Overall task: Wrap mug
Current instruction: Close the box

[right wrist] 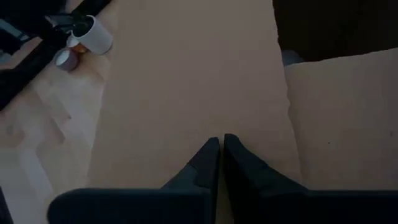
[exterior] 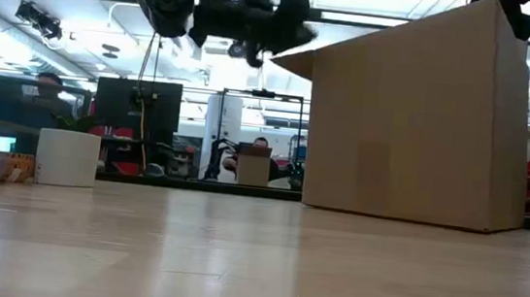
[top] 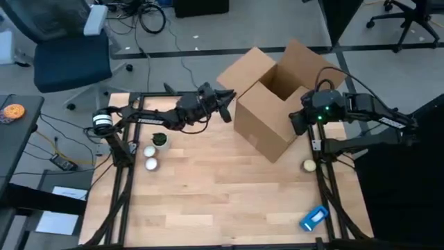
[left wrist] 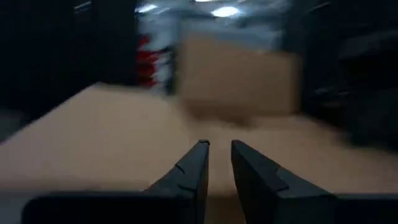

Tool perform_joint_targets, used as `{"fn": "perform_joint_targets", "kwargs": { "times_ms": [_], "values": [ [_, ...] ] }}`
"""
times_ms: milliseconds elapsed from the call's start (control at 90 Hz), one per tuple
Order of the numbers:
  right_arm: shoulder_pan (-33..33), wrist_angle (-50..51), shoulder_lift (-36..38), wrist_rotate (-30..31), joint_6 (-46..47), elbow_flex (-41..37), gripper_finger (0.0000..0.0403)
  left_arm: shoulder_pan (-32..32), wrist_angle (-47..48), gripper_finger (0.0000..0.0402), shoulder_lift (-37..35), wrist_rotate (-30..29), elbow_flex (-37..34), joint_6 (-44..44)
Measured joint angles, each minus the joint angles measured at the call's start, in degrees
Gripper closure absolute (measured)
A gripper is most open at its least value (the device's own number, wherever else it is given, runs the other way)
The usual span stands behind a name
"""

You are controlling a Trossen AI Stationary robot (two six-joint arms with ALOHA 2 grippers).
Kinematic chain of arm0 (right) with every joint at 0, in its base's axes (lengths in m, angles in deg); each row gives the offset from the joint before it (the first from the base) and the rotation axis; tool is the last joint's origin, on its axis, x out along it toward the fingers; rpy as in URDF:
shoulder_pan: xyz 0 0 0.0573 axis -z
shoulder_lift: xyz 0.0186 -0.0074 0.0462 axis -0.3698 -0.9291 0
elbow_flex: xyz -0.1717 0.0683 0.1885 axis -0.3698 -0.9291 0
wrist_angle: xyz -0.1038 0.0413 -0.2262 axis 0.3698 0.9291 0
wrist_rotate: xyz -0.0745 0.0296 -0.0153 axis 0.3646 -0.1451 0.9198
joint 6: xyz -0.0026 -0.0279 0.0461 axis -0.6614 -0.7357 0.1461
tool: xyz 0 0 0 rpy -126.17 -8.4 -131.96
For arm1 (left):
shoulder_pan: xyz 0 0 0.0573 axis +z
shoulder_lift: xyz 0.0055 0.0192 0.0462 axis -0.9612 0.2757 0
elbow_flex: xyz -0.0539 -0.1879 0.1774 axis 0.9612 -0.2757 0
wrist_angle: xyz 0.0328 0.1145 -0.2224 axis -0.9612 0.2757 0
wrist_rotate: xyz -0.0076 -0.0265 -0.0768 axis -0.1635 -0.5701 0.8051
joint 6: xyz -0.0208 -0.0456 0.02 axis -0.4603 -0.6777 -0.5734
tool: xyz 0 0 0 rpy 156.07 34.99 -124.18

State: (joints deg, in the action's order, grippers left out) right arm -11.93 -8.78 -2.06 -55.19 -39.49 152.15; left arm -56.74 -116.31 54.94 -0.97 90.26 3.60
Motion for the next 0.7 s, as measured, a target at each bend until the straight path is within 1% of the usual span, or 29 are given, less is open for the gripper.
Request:
{"fn": "perform_joint_targets", "kwargs": {
  "times_ms": [67, 144, 178, 256, 356, 422, 511, 611, 700],
  "values": [
    [0.0, 0.0, -0.1, -0.1, 0.0, 0.0, 0.0403, 0.1, -1.3, 0.0348, 0.7, -0.9, -2.3, 0.0],
    [0.0, 0.0, -0.1, -0.1, 0.0, 0.0, 0.0403, -0.1, -5.5, 0.0348, 1.2, -1.1, -5.4, -1.4],
    [0.0, 0.0, -0.1, -0.1, -0.1, 0.0, 0.0403, 0.0, -7.4, 0.0348, 1.6, -1.6, -6.7, -2.8],
    [0.0, -0.1, -0.1, -0.1, -0.5, 0.0, 0.0403, 0.9, -12.1, 0.0348, 2.2, -4.8, -8.8, -6.5],
    [0.0, -0.2, -0.1, -0.1, -0.6, 0.0, 0.0403, 2.1, -16.3, 0.0348, 2.9, -6.8, -9.5, -11.0],
    [0.0, -0.3, -0.1, -0.1, -1.0, 0.0, 0.0403, 2.7, -16.7, 0.0348, 3.1, -6.3, -9.5, -13.3],
    [0.0, -0.3, -0.1, -0.1, -1.1, 0.0, 0.0403, 3.3, -16.4, 0.0348, 3.3, -5.4, -8.2, -13.6],
    [0.0, -0.4, -0.1, -0.1, -1.1, 0.0, 0.0403, 4.2, -16.1, 0.0348, 3.3, -1.7, -5.0, -14.2],
    [0.0, -0.6, -0.1, -0.1, -1.1, 0.0, 0.0403, 4.6, -12.4, 0.0348, 3.3, 1.2, -1.6, -15.8]
  ]
}}
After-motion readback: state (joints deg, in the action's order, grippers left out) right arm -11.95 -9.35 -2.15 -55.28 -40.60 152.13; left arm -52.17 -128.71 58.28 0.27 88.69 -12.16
